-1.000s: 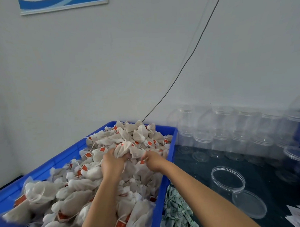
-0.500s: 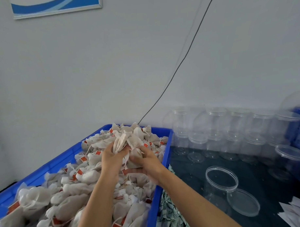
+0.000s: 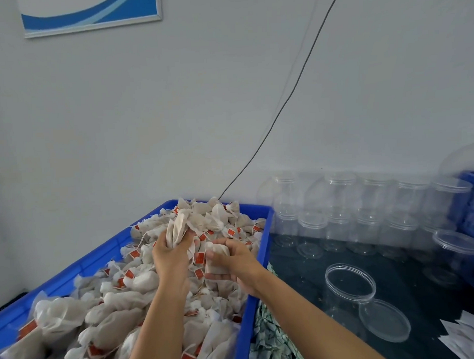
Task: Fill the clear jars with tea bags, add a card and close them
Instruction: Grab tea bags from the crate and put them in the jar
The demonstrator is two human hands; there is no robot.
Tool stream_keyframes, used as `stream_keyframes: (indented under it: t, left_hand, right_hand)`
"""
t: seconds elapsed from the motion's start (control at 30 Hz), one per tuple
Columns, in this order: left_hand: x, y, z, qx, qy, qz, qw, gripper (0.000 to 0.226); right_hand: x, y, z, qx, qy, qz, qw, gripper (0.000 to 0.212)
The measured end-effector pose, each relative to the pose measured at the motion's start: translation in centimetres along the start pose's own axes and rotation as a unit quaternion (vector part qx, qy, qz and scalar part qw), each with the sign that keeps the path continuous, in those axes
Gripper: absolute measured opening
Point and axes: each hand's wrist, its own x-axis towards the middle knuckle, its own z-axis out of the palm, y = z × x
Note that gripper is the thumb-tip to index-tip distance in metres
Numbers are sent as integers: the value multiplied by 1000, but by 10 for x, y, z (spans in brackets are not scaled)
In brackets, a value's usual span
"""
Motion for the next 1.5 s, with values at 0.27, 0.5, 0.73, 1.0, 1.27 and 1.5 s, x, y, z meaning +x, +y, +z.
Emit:
stream_keyframes:
  t: [0.27, 0.5, 0.73, 1.0, 1.27, 1.5]
  left_hand:
    - [0, -1, 0, 42, 12, -9, 999, 20]
    - [2, -8, -7, 405, -26, 72, 911, 39]
    - [-3, 4, -3, 559, -88, 134, 814, 30]
    - [-32, 21, 20, 474, -103, 254, 836, 25]
    - [-61, 29, 50, 478, -151, 294, 814, 49]
    - [-90, 18, 83, 409, -208, 320, 829, 30]
  right_hand:
    - [9, 5, -1, -107, 67, -40, 991, 6]
    - [5, -9, -19, -267, 100, -159, 945, 12]
    - [-17, -37, -48, -253, 176, -182, 934, 8]
    - [-80, -95, -115, -201, 274, -207, 918, 8]
    - [-124, -81, -185, -247, 352, -185, 883, 7]
    - [-123, -40, -202, -261, 353, -134, 889, 6]
